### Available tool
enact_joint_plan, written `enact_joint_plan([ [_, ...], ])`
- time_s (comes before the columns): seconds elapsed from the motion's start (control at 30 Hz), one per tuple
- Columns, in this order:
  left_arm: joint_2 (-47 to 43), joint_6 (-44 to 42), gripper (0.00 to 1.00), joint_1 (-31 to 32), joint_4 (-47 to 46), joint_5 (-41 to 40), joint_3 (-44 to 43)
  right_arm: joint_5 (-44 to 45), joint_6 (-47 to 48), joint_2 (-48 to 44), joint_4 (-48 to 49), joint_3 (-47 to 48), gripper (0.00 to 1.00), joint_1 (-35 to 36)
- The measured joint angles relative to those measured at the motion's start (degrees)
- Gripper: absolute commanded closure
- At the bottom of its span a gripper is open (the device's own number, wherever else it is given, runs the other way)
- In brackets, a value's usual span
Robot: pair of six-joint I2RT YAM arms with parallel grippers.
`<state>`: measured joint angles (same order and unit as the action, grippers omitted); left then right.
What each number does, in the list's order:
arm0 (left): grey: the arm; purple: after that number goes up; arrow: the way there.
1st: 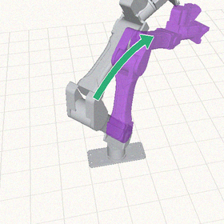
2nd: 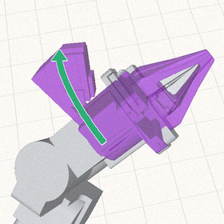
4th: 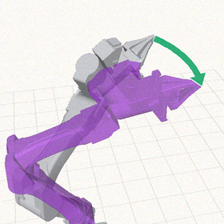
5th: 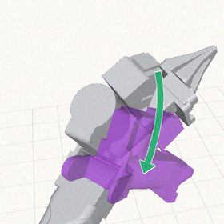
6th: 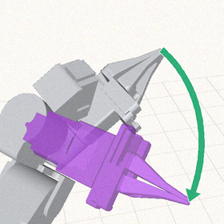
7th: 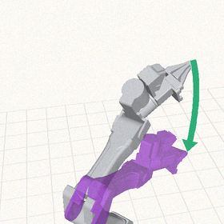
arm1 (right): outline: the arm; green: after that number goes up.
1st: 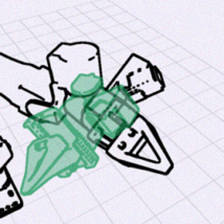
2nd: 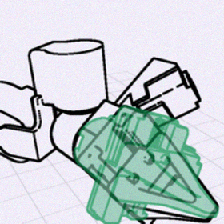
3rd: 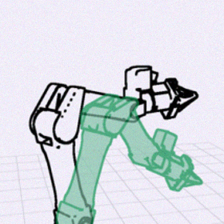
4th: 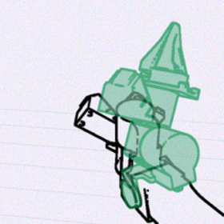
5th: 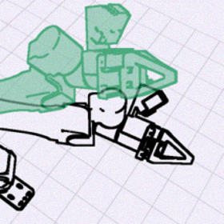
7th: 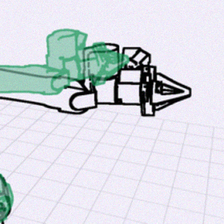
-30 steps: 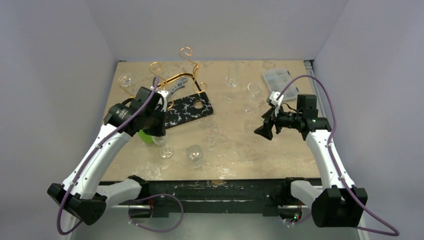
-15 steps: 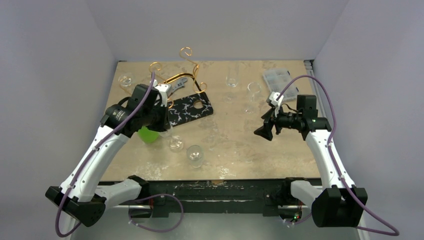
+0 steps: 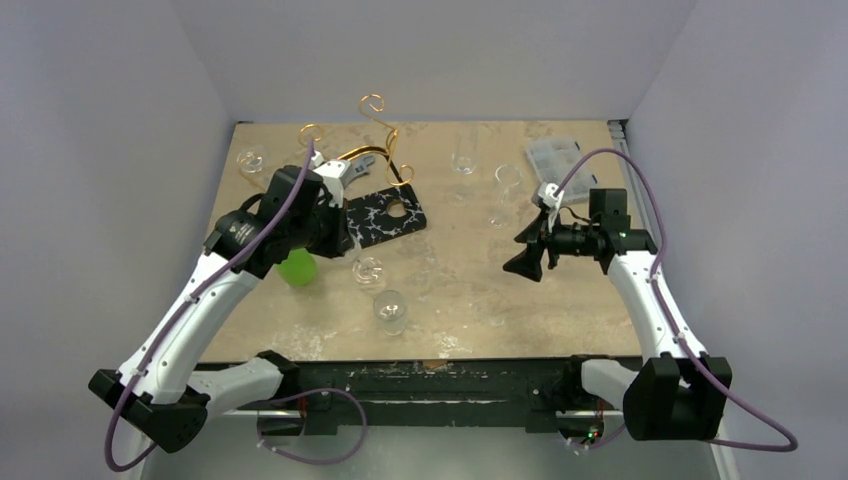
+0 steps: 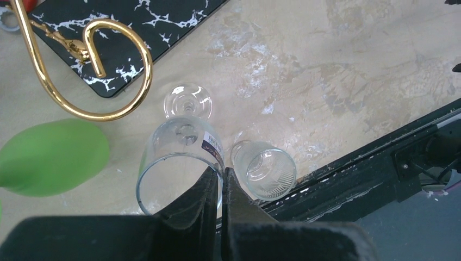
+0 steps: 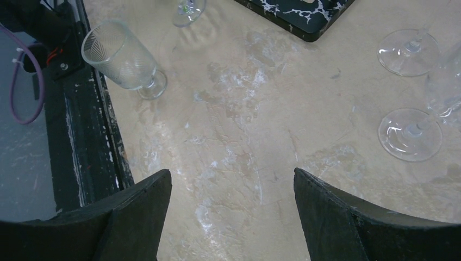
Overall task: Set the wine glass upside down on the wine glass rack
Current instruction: Pick up the wine glass at the center of the board.
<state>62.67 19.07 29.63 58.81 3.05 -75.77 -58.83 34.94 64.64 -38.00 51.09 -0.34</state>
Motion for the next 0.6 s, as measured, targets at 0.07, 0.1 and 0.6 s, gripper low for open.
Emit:
enact_joint_plan([
  [0.07, 0.11, 0.15, 1.00, 0.59, -0.90, -0.07, 0.00, -1.27, -0.79, 0.42, 0.26, -0.13, 0.20, 0.00],
  [0.1, 0.22, 0.31, 1.00, 0.98, -1.38, -0.09, 0.00, -2.16, -1.33, 0.66, 0.70, -0.37, 0.20, 0.00],
  [0.6, 2.27, 2.43, 1.00, 6.93, -8.74, -1.88, 0.00, -8.33, -13.29, 4.00, 10.99, -5.11, 0.22, 1.62],
])
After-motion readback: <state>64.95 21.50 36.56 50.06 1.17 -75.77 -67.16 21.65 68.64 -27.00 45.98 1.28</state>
